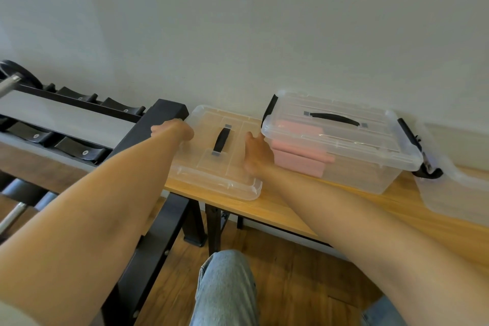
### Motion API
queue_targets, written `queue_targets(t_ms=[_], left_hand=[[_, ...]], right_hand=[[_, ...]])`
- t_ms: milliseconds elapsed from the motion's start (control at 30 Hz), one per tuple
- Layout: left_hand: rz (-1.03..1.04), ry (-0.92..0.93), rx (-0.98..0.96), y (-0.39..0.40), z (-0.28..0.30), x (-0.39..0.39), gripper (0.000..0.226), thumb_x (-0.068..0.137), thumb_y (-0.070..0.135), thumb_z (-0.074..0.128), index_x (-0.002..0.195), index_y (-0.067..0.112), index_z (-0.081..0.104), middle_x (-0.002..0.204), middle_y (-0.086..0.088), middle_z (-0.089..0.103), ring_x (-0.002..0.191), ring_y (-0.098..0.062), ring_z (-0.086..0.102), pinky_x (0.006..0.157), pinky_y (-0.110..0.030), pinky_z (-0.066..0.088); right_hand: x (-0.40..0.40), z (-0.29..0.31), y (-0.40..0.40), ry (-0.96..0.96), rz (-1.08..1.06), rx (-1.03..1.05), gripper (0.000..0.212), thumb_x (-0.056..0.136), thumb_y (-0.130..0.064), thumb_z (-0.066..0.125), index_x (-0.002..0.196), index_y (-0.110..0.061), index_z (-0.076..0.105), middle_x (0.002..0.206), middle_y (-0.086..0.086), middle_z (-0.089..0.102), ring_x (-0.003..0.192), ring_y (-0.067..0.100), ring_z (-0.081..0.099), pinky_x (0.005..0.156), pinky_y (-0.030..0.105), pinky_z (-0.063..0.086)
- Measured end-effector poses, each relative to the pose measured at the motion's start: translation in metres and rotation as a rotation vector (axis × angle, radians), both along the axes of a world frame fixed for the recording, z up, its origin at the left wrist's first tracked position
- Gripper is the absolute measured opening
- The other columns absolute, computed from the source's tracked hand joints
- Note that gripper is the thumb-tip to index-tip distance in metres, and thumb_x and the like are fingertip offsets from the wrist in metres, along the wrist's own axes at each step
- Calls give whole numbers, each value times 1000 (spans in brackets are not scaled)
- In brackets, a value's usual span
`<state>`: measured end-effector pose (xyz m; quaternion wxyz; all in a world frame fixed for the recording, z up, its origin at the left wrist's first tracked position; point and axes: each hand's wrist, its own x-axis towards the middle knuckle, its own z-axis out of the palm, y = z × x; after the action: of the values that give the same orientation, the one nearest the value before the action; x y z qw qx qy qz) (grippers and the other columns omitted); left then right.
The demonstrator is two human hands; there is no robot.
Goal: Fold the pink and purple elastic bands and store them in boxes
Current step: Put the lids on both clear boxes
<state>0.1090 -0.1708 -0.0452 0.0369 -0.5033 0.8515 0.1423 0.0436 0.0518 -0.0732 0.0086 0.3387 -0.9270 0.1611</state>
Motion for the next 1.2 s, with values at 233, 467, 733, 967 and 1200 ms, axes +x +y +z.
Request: queue_targets(t_ms=[233, 467, 733, 967, 1200], left_hand=[[-106, 139, -386, 9, 38, 8, 42, 106, 33, 44, 126, 0, 59, 126, -21, 58, 125, -39, 47, 90, -41, 47], [-78, 128, -641, 18, 93, 19, 25, 105, 21, 54, 118, 2, 64, 114, -11, 58, 100, -32, 67, 73, -36, 44], [-173, 183, -741, 15, 155, 37, 31, 107, 26, 48, 120, 1, 63, 111, -13, 57, 102, -36, 67, 81, -38, 49], [-184, 181, -800, 20, 214, 37, 31, 106, 22, 47, 127, 4, 61, 116, -13, 56, 102, -38, 66, 79, -38, 46], [-385, 205, -691, 69, 225, -4, 33, 104, 14, 49, 136, 18, 56, 125, -8, 58, 112, -35, 62, 88, -42, 48]], right_hand=[[3, 5, -1, -50, -23, -115, 46, 89, 15, 53, 130, -4, 47, 118, 15, 52, 109, 32, 56, 75, 38, 47], [15, 28, -5, -281, 22, -310, 42, 98, -3, 47, 139, -13, 45, 140, 12, 42, 112, 29, 57, 85, 35, 51], [2, 107, 1, 18, 73, -290, 35, 106, -27, 43, 137, -12, 46, 133, 12, 52, 113, 31, 59, 92, 43, 52], [-42, 167, 35, 45, -18, -274, 44, 105, -27, 46, 144, -9, 39, 141, 16, 46, 120, 35, 55, 92, 43, 51], [-86, 191, 86, -28, -159, -254, 61, 110, -40, 34, 160, -7, 20, 161, 18, 29, 141, 39, 43, 111, 49, 43]])
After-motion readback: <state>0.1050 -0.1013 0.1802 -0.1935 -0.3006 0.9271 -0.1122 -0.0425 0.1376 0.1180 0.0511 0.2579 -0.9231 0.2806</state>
